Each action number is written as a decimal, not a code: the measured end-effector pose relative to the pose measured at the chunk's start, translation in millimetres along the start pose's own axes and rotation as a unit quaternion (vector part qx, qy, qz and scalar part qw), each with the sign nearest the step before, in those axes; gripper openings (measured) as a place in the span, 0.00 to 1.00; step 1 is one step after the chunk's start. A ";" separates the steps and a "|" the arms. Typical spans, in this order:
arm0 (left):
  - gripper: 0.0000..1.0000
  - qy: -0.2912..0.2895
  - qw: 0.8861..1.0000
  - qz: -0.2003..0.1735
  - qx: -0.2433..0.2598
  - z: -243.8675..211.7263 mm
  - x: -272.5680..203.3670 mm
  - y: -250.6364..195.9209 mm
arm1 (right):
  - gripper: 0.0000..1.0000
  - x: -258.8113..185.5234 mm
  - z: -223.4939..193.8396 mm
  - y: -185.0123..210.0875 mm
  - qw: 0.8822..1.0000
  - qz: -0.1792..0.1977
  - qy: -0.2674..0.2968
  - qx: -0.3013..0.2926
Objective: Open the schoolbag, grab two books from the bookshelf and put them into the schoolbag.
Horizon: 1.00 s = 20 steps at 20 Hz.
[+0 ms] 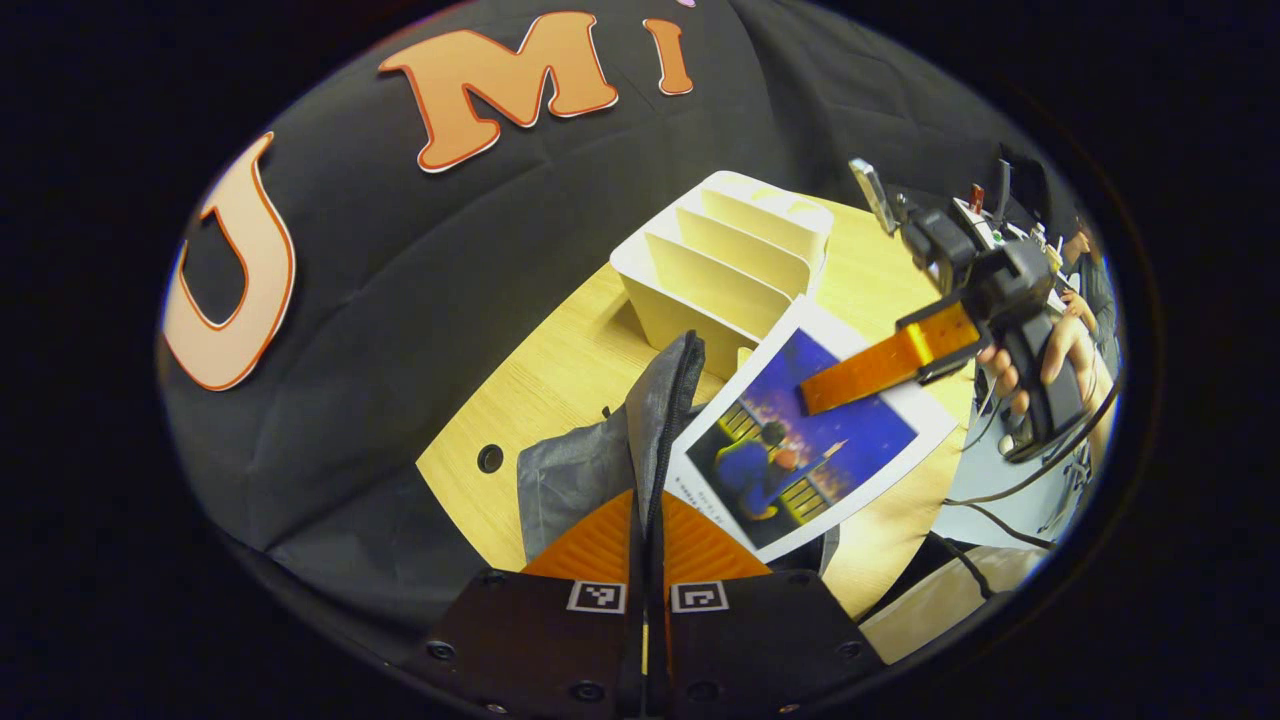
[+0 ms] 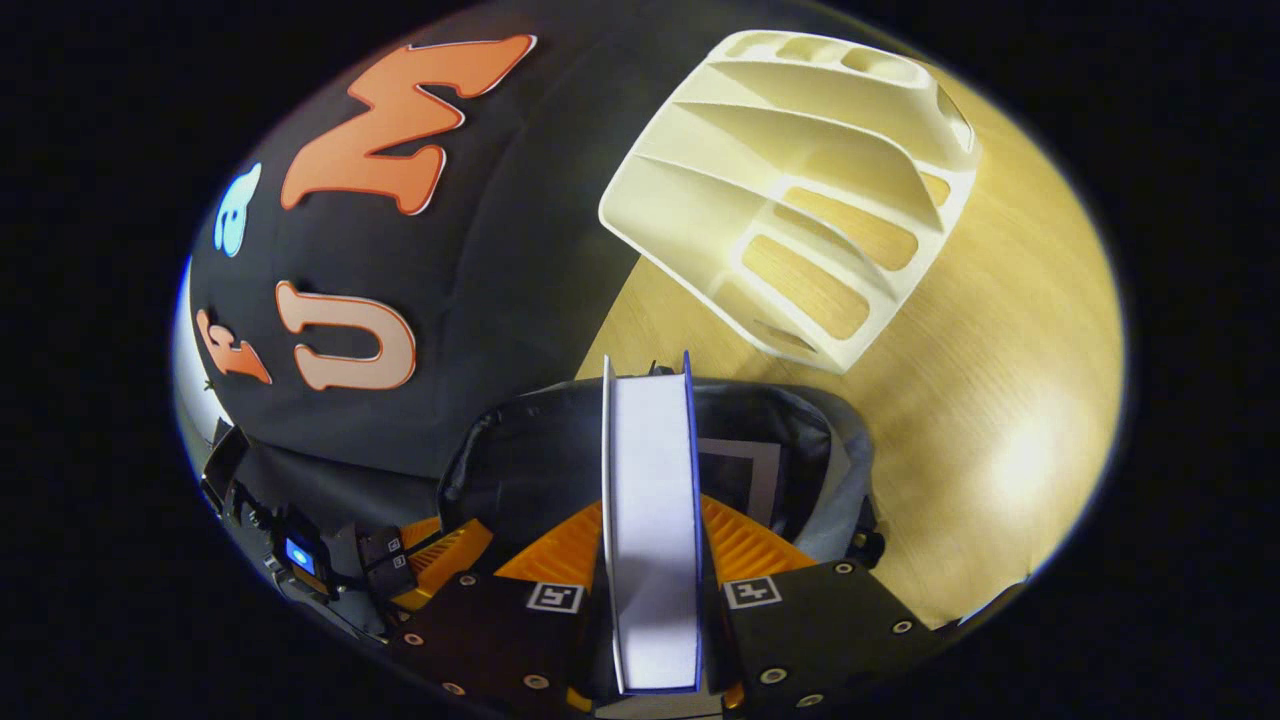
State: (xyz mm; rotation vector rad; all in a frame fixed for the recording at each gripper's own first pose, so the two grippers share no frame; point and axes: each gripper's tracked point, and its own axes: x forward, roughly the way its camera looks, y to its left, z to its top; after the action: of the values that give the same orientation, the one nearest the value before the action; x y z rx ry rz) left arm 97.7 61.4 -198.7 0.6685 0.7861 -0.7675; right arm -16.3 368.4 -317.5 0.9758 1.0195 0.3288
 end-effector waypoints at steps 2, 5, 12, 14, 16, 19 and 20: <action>0.02 -0.004 1.000 0.003 0.012 3.8 -4.1 -1.2 | 0.36 16.5 -9.9 1.0 1.000 0.019 -0.008 0.018; 0.02 -0.014 1.000 0.002 0.020 12.6 -11.5 -6.6 | 0.36 48.6 -28.7 3.7 0.999 0.030 -0.017 0.028; 0.02 -0.037 0.999 0.007 0.026 22.4 -21.0 -12.6 | 0.29 105.3 -41.3 -6.8 0.995 0.005 -0.058 0.076; 0.02 -0.033 0.999 0.009 0.023 19.7 -19.1 -11.7 | 0.55 112.6 -49.5 -19.7 0.997 -0.027 -0.047 0.064; 0.02 -0.032 0.999 0.002 0.011 17.0 -16.4 -13.4 | 0.62 112.5 -53.6 -24.6 0.997 -0.042 -0.033 0.064; 0.02 -0.031 1.000 0.000 0.004 13.9 -11.4 -15.8 | 0.70 102.0 -57.9 -42.4 0.996 -0.081 -0.021 0.043; 0.02 -0.031 0.999 0.000 0.004 13.3 -9.0 -17.5 | 0.70 94.9 -57.7 -47.5 0.995 -0.094 -0.015 0.028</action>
State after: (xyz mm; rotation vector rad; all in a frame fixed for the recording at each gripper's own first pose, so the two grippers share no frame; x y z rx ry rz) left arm 84.2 44.7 -188.4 0.6487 0.7262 -0.7894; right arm -24.1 433.3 -419.1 0.9251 1.0895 0.1304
